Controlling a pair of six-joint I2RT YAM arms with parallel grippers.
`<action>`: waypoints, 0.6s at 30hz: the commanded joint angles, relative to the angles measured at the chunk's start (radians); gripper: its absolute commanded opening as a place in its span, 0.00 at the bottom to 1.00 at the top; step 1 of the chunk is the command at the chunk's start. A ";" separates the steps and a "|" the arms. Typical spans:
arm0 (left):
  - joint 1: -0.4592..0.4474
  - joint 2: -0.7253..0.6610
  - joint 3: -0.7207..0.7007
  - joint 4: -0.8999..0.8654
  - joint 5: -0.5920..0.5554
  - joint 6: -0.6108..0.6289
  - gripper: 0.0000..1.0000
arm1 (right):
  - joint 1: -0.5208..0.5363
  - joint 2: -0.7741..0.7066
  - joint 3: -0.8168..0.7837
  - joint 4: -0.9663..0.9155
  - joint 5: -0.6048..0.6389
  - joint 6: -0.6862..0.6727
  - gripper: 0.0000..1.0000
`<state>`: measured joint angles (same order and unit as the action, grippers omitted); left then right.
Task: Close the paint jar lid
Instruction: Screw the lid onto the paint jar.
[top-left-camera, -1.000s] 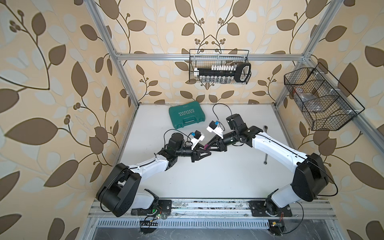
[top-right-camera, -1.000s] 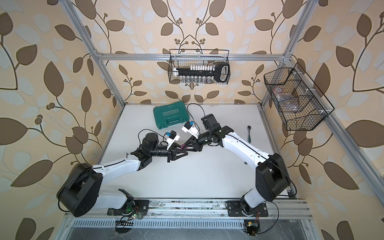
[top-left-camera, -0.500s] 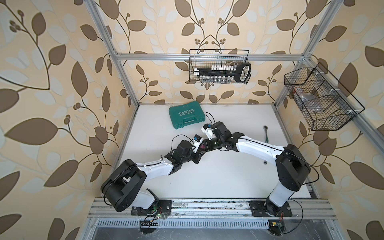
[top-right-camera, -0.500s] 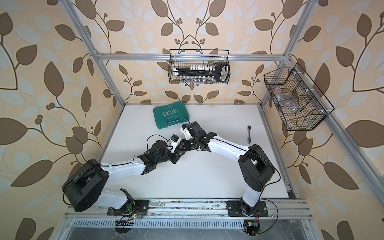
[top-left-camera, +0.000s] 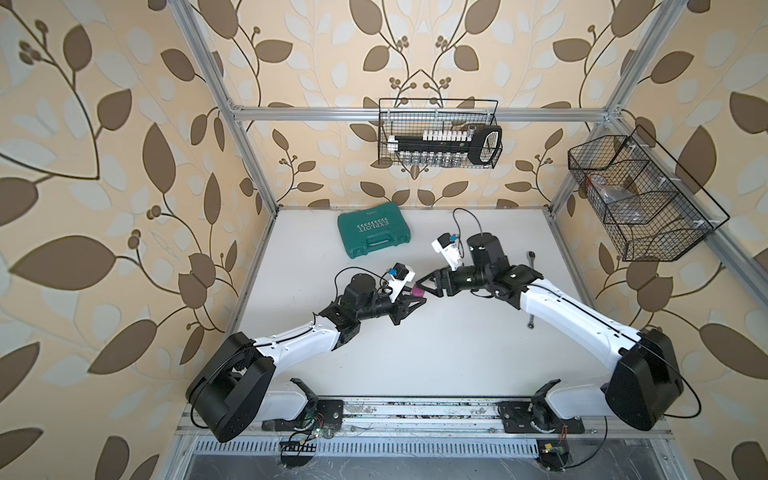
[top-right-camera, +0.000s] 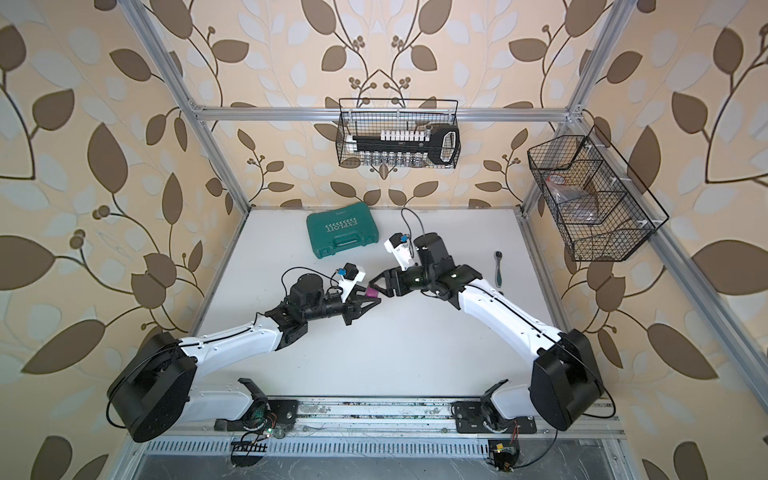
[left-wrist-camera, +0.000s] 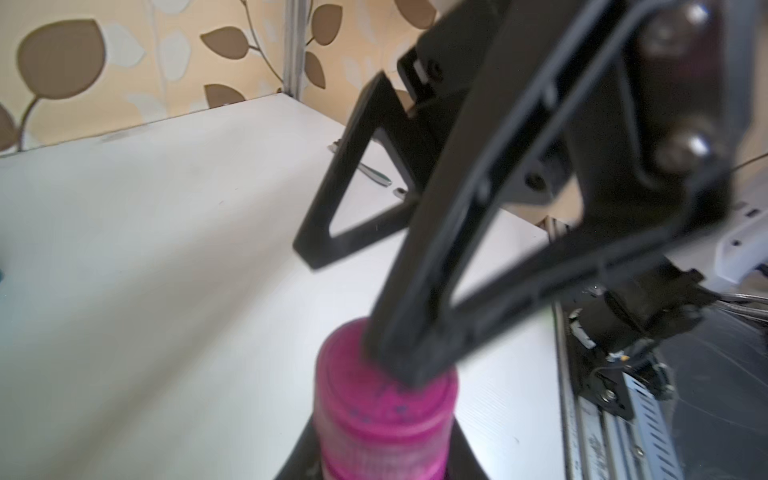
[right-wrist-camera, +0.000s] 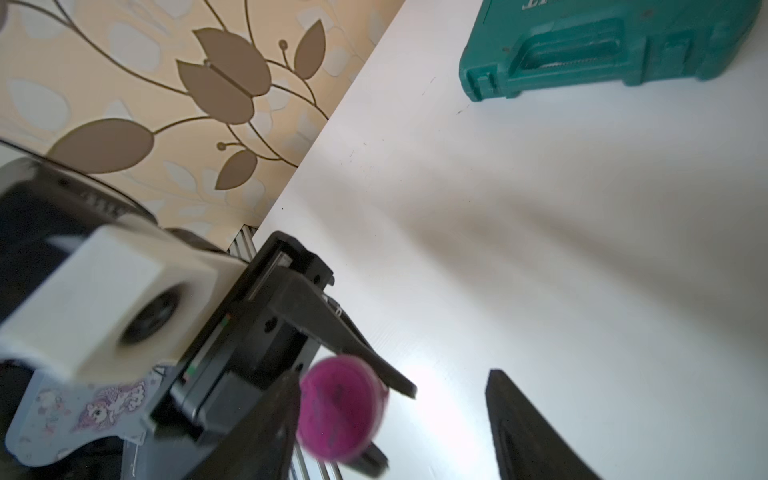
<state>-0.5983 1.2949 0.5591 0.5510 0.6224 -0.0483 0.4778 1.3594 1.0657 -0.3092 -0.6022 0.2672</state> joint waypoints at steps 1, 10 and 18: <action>0.016 -0.023 0.033 0.036 0.241 -0.019 0.00 | -0.071 -0.037 -0.021 -0.131 -0.238 -0.244 0.71; 0.016 0.006 0.075 -0.044 0.383 -0.022 0.00 | -0.068 0.001 -0.049 -0.099 -0.412 -0.419 0.72; 0.017 0.021 0.095 -0.083 0.393 -0.005 0.00 | 0.008 0.009 -0.044 -0.073 -0.352 -0.458 0.71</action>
<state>-0.5827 1.3155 0.6151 0.4736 0.9730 -0.0738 0.4706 1.3640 1.0210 -0.3935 -0.9524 -0.1478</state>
